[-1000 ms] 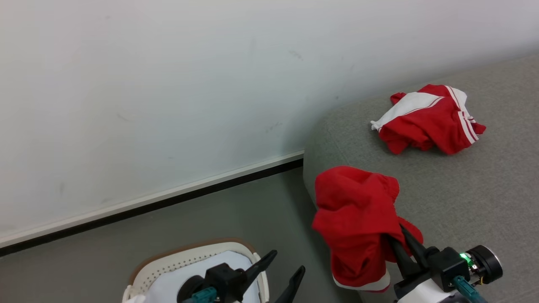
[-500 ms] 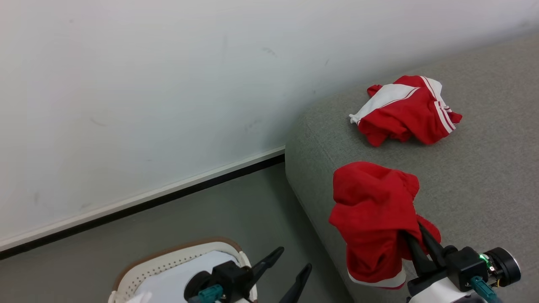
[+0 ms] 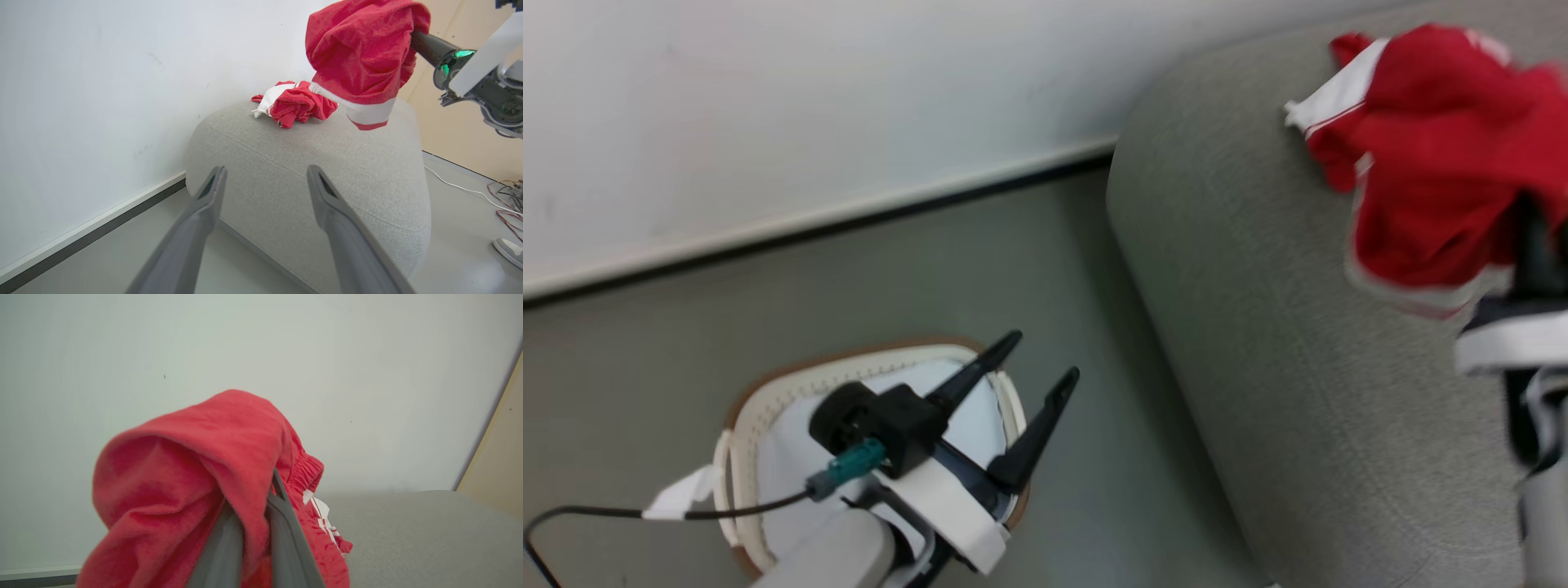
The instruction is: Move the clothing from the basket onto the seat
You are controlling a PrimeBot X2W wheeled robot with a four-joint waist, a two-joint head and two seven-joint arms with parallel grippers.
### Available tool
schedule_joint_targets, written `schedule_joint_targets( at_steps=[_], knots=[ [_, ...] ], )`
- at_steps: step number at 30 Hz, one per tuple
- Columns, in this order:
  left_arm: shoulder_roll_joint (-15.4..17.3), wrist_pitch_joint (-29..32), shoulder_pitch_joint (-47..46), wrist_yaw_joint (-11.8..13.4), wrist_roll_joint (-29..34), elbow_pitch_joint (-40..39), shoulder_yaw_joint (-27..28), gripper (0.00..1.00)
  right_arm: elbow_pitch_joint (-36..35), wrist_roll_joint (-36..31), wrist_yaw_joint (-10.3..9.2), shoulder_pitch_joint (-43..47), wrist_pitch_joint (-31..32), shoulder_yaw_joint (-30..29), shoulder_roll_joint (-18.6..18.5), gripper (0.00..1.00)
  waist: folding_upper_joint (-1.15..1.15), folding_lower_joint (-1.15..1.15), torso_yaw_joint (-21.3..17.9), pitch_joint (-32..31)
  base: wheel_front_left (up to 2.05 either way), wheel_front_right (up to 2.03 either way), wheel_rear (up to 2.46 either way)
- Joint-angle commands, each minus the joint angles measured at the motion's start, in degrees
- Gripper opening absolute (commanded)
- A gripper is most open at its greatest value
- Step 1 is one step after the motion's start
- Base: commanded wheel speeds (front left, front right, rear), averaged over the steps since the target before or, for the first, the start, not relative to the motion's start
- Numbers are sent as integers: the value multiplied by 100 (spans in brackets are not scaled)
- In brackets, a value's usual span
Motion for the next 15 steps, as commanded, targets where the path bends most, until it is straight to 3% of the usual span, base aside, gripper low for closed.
schedule_joint_targets(
  at_steps=[1, 9, 15],
  knots=[
    [135, -3, -150, -16, 60, -74, 86, 100, 46, -36, -19, -490, 79, -395, -16, 0, 0, -1, 439, 966, 0, 0, 0],
    [440, -68, -535, -61, 118, -445, 327, 100, 339, -412, -18, -2581, 844, -2558, -570, 0, 0, -1, 985, 2145, 0, 0, 0],
    [516, -191, -591, -46, 128, -521, 414, 100, 883, -1027, -17, -3415, 1063, -4270, -879, 0, 0, -1, 1320, 2543, 0, 0, 0]
  ],
)
